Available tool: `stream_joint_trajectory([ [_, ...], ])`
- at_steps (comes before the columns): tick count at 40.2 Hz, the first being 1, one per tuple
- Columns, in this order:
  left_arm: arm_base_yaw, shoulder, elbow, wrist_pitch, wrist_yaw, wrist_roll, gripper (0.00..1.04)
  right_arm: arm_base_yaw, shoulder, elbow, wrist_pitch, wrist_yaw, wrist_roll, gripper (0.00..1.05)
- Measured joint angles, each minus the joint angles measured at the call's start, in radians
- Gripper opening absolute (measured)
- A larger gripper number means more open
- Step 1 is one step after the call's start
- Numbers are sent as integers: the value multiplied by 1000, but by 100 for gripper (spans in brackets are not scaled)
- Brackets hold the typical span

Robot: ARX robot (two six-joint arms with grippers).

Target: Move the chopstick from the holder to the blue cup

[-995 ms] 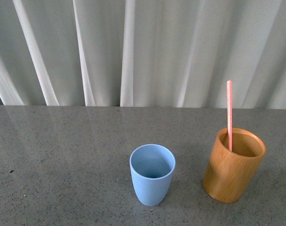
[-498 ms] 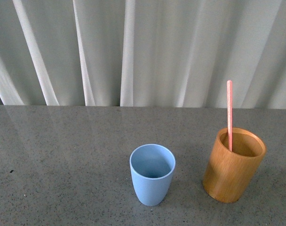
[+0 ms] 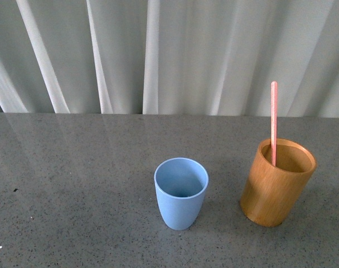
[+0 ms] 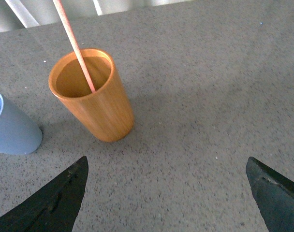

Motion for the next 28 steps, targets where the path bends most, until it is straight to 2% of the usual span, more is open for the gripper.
stream_joint_trajectory([
  [8,0,0,0,0,0,0,98,30,253,59,181,-34,-56,95],
  [16,0,0,0,0,0,0,98,80,412,150,217,-70,-134,95],
  [28,0,0,0,0,0,0,98,102,642,336,279,-75,-202,95],
])
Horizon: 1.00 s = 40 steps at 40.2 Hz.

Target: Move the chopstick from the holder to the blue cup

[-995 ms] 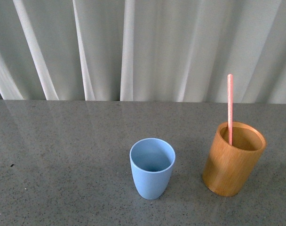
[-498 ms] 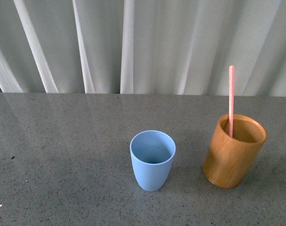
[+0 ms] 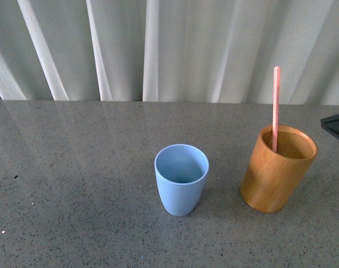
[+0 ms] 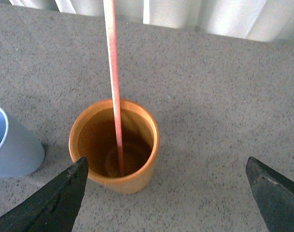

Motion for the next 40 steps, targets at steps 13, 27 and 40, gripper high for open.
stream_joint_trajectory([
  [13,0,0,0,0,0,0,98,21,143,106,58,8,23,95],
  [27,0,0,0,0,0,0,98,88,303,235,98,37,38,95],
  [40,0,0,0,0,0,0,98,116,408,326,124,56,67,95],
])
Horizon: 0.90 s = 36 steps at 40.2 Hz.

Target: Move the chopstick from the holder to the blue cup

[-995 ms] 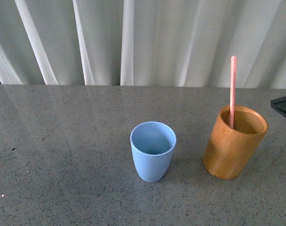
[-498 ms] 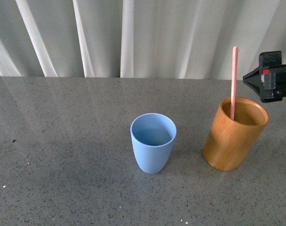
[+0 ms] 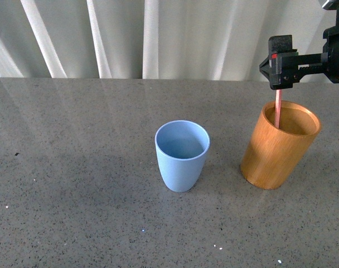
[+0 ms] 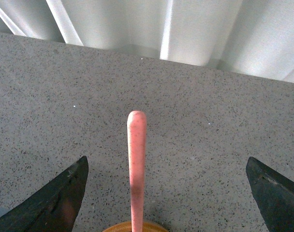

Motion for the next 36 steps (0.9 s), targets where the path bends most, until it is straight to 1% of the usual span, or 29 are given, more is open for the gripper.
stream_joint_trajectory([
  [9,0,0,0,0,0,0,98,26,42,42,2,8,11,95],
  [10,0,0,0,0,0,0,98,29,45,47,2,11,12,94],
  [11,0,0,0,0,0,0,98,32,51,53,2,12,15,92],
  [13,0,0,0,0,0,0,98,38,61,65,2,14,16,82],
  [20,0,0,0,0,0,0,98,47,76,79,3,10,24,59],
  [23,0,0,0,0,0,0,98,53,76,79,5,6,26,43],
  [30,0,0,0,0,0,0,98,55,76,79,14,7,31,18],
  [31,0,0,0,0,0,0,98,55,76,79,14,7,32,16],
  [35,0,0,0,0,0,0,98,55,69,75,22,7,33,2],
  [36,0,0,0,0,0,0,98,55,65,71,23,6,33,1],
])
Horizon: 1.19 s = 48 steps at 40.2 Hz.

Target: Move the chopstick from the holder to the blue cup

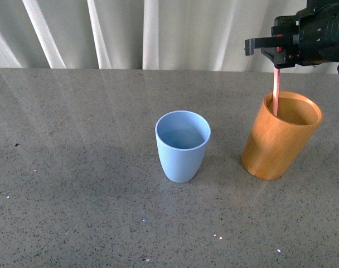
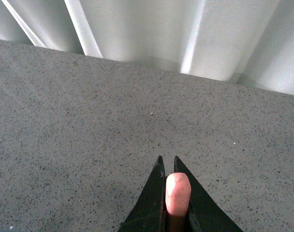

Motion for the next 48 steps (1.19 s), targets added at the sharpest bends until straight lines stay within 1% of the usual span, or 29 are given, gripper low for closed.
stream_joint_trajectory([
  [11,0,0,0,0,0,0,98,-6,-129,-64,12,0,-5,1],
  [14,0,0,0,0,0,0,98,-5,-182,-69,14,29,-31,1],
  [22,0,0,0,0,0,0,98,9,-283,-43,53,130,-155,1],
  [26,0,0,0,0,0,0,98,29,-324,0,51,151,-195,1],
  [32,0,0,0,0,0,0,98,80,-384,58,8,151,-202,1],
  [35,0,0,0,0,0,0,98,132,-412,70,-9,151,-196,1],
  [42,0,0,0,0,0,0,98,268,-425,46,-22,167,-164,1],
  [44,0,0,0,0,0,0,98,298,-422,26,-14,174,-158,1],
  [48,0,0,0,0,0,0,98,328,-407,0,10,185,-149,1],
])
